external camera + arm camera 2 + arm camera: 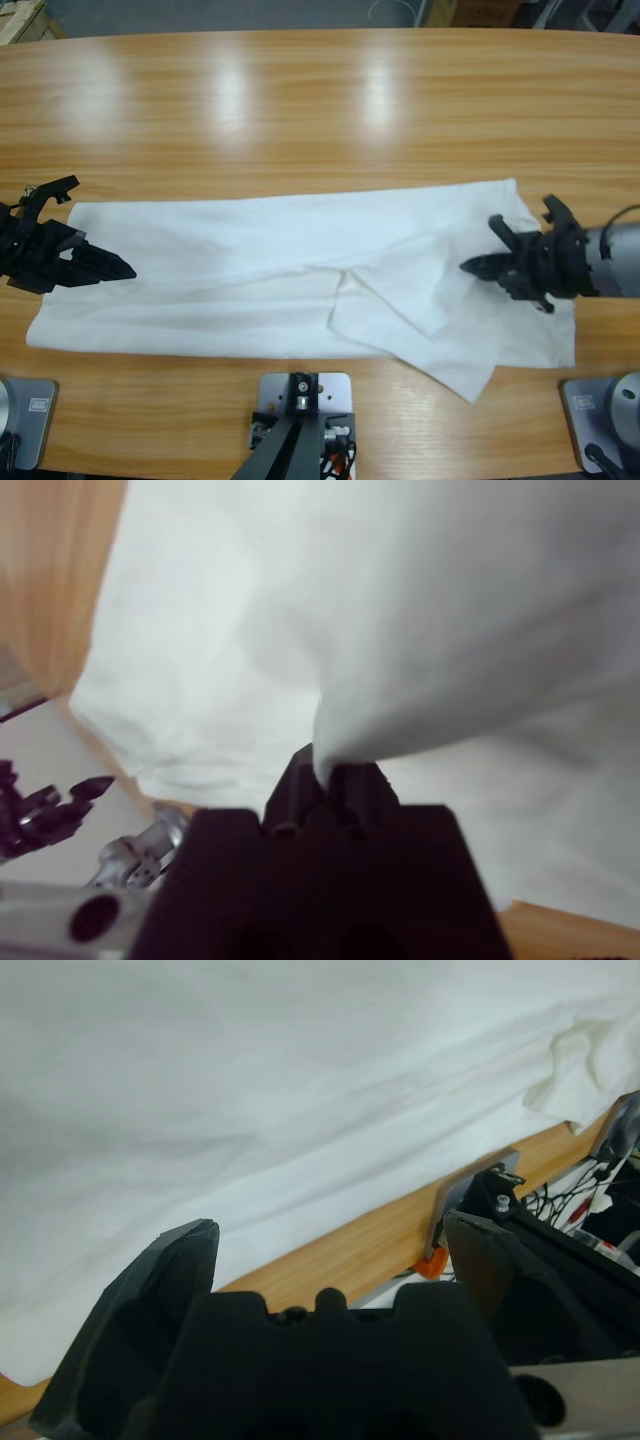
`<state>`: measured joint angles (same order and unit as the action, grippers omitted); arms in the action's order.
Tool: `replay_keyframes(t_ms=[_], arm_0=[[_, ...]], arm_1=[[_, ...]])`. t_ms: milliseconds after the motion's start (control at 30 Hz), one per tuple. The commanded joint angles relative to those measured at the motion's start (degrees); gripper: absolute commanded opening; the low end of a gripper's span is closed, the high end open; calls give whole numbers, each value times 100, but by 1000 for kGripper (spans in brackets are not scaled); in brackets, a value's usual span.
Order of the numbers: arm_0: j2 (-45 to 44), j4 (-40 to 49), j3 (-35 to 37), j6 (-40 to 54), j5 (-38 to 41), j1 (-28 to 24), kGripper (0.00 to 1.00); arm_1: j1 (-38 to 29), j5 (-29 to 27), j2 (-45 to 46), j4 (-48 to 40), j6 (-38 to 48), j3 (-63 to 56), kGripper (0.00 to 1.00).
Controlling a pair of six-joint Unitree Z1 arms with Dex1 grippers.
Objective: Fold clothes
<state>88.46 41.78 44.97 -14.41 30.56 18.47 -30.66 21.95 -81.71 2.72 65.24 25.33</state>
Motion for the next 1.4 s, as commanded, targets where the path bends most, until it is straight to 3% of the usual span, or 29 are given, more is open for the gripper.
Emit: replay_keyframes(t_ms=[33,267,433,533,567,600,633,667,700,767,900,1000,1033,1067,1100,1300,1400], arm_0=[[-60,-108,-199,-44,-6,34,876],[-46,-159,-234,-44,-6,37,876],[-4,-170,-234,-43,-6,51,876],[-4,-179,-239,-43,-6,51,876],[-4,-179,-243,-44,-6,57,876],[-4,-179,-243,-44,-6,60,876],[3,-186,-243,-44,-6,62,876],[5,-191,-243,-44,-6,69,876],[5,-196,-243,-44,-6,69,876],[5,-205,-246,-44,-6,69,876],[5,-223,-252,-44,-6,69,881],[9,-231,-259,-44,-4,69,881],[5,-231,-259,-44,1,69,881],[3,-231,-257,-44,3,71,881],[-4,-231,-259,-44,10,76,880],[-21,-231,-260,-36,19,101,881],[-21,-231,-260,-36,20,104,881]], arm_1=[[440,608,-1416,-78,-219,944,0],[1308,1050,-1989,-96,-727,1424,0],[1413,1210,-2114,-152,-952,1595,0],[1355,1533,-2198,-862,-978,1547,0],[1326,1607,-2180,-920,-976,1545,179],[1306,1614,-2136,-919,-969,1542,517],[1296,1596,-2070,-920,-971,1537,734],[1283,1584,-1992,-924,-987,1537,908],[1266,1591,-1906,-922,-999,1524,996],[1194,1589,-1662,-840,-996,1456,1000],[962,1459,-1200,124,-1004,1384,1000],[775,1345,-943,247,-1089,1118,980],[691,1287,-873,247,-1161,1072,841],[614,1183,-808,277,-1279,1055,560],[554,986,-716,419,-1405,1053,364],[499,-800,252,1987,-1593,1044,338],[550,-970,91,2237,-1435,1139,345]])
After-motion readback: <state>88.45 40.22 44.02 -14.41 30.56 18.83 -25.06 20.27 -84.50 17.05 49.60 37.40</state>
